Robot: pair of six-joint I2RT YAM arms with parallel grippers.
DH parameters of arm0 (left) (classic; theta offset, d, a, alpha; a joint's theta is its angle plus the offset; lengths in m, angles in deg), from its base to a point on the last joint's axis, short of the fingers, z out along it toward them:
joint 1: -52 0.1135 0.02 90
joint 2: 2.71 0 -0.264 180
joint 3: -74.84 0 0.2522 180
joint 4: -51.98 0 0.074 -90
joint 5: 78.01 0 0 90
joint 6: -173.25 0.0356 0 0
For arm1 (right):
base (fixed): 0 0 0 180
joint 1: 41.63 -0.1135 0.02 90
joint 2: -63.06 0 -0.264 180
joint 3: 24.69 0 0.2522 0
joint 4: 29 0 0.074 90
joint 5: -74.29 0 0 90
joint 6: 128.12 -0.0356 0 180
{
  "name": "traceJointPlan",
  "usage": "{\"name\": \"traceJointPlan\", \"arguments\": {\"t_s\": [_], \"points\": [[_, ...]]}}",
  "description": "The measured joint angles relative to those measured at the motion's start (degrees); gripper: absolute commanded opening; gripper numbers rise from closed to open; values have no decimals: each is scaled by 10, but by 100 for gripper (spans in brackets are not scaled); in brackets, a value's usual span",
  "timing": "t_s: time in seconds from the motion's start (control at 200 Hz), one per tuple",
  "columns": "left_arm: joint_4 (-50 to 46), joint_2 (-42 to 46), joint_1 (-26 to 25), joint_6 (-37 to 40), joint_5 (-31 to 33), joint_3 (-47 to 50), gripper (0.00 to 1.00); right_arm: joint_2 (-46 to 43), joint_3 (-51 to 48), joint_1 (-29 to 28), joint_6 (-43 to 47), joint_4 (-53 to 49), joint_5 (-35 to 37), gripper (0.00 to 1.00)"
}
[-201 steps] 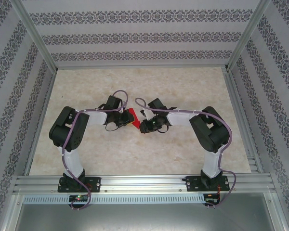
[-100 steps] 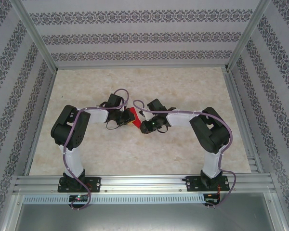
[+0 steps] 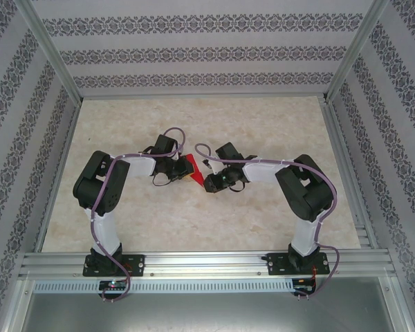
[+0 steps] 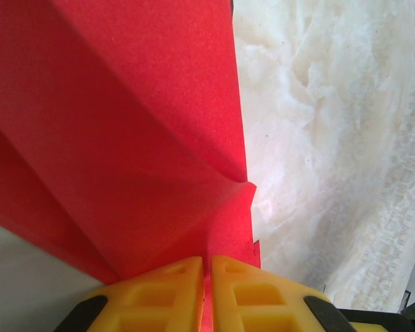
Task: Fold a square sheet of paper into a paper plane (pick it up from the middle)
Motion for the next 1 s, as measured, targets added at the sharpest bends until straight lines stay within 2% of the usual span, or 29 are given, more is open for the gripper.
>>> {"name": "traceJointPlan", "arguments": {"t_s": [0.25, 0.375, 0.44, 0.619, 0.999], "points": [[0, 0, 0, 0, 0, 0, 14, -6, -11, 2, -1, -2, -11, 15], [0, 0, 0, 0, 0, 0, 14, -10, -11, 2, -13, -4, -10, 21], [0, 0, 0, 0, -1, 0, 14, -25, -13, 2, -23, -5, -7, 24], [1, 0, 0, 0, -1, 0, 14, -70, -8, 3, -50, 12, -5, 24], [1, 0, 0, 0, -1, 1, 14, 9, 52, -20, -80, 17, -17, 19]]}}
